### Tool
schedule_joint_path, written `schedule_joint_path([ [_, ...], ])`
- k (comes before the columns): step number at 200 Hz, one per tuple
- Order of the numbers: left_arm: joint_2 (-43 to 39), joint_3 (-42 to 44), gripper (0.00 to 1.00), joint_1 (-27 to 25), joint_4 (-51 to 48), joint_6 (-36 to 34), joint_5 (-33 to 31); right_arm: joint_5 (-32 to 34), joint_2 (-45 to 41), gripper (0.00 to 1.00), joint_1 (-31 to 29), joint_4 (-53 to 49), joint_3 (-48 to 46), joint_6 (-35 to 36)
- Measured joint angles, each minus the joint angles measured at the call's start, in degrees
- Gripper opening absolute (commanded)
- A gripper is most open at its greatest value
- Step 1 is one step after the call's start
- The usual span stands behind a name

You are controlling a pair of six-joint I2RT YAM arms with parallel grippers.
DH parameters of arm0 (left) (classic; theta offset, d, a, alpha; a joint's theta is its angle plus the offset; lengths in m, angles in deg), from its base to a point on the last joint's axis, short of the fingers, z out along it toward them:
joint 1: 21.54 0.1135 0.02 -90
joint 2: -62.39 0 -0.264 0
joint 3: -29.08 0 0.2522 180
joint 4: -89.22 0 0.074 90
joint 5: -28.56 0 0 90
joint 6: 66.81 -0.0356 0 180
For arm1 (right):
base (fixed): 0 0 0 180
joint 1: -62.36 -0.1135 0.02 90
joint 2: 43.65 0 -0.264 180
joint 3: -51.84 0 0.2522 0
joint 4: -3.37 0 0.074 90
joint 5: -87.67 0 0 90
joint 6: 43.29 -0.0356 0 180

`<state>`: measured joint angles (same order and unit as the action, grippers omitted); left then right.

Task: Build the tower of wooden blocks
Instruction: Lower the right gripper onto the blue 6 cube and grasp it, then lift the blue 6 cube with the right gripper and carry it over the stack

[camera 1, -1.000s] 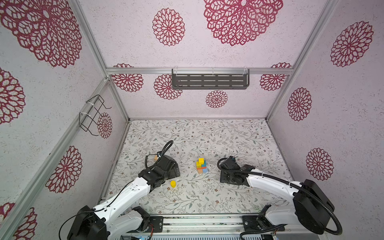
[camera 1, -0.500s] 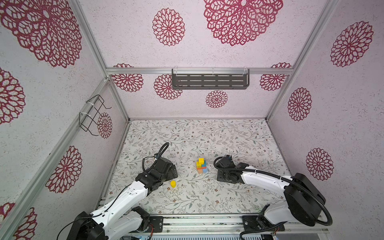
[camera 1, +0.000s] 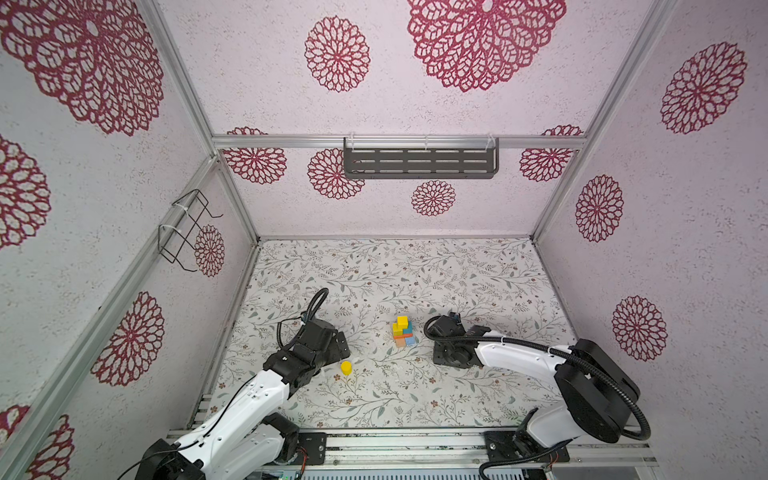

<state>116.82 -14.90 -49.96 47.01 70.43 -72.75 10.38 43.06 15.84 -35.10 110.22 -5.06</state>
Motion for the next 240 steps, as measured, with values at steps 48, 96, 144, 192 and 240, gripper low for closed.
schedule_joint_path([
  [48, -0.57, 0.00, 0.97, 0.48, 0.22, -0.59, 0.57, -0.07, 2.01, 0.37, -0.76, -0.39, 1.60, -0.44],
  [96, -1.16, 0.00, 0.97, 0.59, 0.42, -0.59, 1.60, 0.07, 1.99, 0.31, -1.27, -1.99, 3.74, -0.37],
  [144, -1.18, 0.00, 0.97, 0.59, 0.79, -0.66, 2.12, 0.22, 1.90, 0.31, -1.33, -4.85, 6.58, 0.28],
  [192, -1.16, 0.20, 0.97, 0.59, 1.60, -0.28, 2.80, 0.55, 1.77, 0.31, -1.33, -10.19, 14.16, 3.67],
  [240, -0.76, 0.35, 0.97, 0.59, 2.23, 0.17, 3.13, 0.15, 4.26, 0.31, -1.33, -15.65, 26.12, 7.96],
])
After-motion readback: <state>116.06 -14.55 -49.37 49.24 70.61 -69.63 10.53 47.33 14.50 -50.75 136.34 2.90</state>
